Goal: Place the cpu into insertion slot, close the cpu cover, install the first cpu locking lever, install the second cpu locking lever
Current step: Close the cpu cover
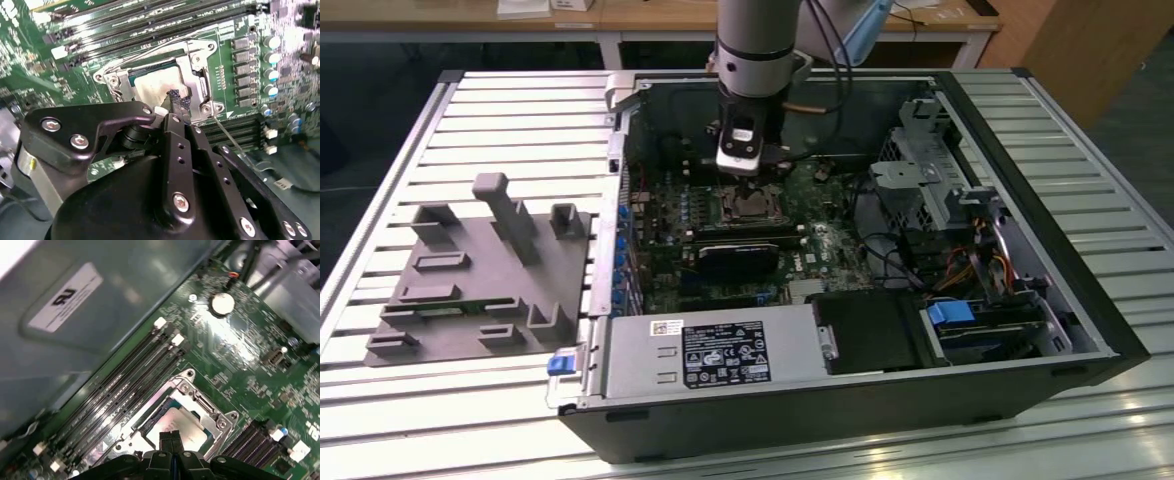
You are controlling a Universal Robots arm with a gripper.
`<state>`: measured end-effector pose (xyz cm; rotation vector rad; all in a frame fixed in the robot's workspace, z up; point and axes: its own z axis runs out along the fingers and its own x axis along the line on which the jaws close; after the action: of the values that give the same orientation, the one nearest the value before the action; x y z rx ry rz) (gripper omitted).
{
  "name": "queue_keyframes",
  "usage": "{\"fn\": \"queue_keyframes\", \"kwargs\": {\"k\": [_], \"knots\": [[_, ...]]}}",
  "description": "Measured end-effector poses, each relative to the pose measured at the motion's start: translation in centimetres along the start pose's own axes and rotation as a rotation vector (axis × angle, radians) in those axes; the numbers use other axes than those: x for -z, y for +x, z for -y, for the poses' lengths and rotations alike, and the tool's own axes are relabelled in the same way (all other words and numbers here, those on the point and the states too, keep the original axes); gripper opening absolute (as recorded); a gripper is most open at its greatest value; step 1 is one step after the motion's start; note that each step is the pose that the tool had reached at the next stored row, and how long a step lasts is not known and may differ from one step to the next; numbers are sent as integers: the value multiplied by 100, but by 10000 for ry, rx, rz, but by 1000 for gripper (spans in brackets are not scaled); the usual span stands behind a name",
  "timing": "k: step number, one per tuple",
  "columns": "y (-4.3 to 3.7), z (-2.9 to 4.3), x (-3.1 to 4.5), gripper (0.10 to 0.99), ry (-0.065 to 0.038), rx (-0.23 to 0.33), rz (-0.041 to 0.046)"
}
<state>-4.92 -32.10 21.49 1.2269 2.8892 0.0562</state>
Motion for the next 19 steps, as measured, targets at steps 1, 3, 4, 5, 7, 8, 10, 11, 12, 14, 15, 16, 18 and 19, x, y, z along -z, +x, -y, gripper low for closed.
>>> {"fn": "queue_keyframes", "kwargs": {"k": [1, 3, 4, 5, 7, 8, 10, 11, 12, 14, 15, 16, 18, 19], "knots": [[0, 0, 0, 102, 1, 185, -5], [0, 0, -1, 102, 3, 510, -15], [0, 0, -1, 102, 4, 671, -20], [0, 0, -1, 102, 4, 829, -23], [0, 0, -1, 102, 4, 1128, -29], [0, 0, 0, 102, 4, 1296, -32], [0, 0, -1, 102, 0, 1660, -36], [0, 0, -1, 102, -3, 1829, -37], [0, 0, -1, 102, -6, 1996, -37], [0, 0, -2, 102, -13, 2326, -37], [0, 0, -2, 102, -16, 2495, -36], [0, 0, -2, 102, -20, 2681, -36], [0, 0, -2, 102, -26, 3029, -37], [0, 0, -2, 102, -30, 3202, -37]]}}
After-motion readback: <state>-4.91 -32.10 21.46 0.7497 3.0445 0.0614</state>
